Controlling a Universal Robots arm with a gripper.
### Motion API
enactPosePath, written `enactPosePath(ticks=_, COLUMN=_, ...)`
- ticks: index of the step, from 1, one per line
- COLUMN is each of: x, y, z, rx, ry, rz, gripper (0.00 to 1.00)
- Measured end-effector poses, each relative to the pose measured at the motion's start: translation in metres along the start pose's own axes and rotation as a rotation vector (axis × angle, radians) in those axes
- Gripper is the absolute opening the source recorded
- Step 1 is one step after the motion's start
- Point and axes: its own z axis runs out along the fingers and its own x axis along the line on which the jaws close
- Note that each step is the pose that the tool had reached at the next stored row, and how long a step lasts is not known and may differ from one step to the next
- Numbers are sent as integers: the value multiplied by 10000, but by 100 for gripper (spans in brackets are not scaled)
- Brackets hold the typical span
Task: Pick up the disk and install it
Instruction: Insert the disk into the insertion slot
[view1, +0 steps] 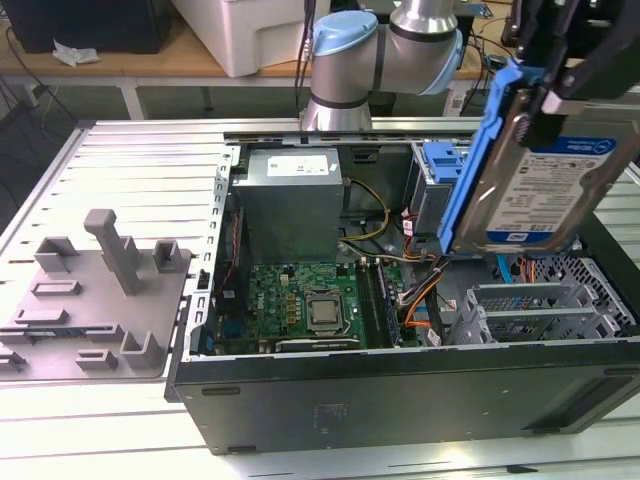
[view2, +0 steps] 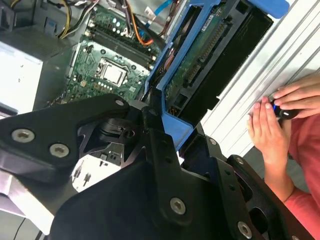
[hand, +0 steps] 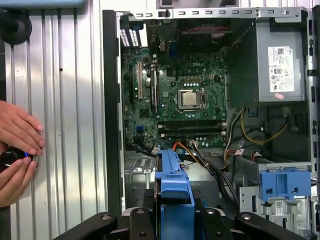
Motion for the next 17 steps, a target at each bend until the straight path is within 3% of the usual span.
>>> enactPosePath(ticks=4, x=36, y=-156, z=8, rx=35, ry=-3, rz=-14, gripper=37)
enactPosePath(ticks=8, x=64, y=-237, z=20, rx=64, ry=-3, rz=-22, gripper=37)
enactPosePath(ticks=17, x=81, y=-288, z=54, rx=95, ry=-4, rz=-32, gripper=37)
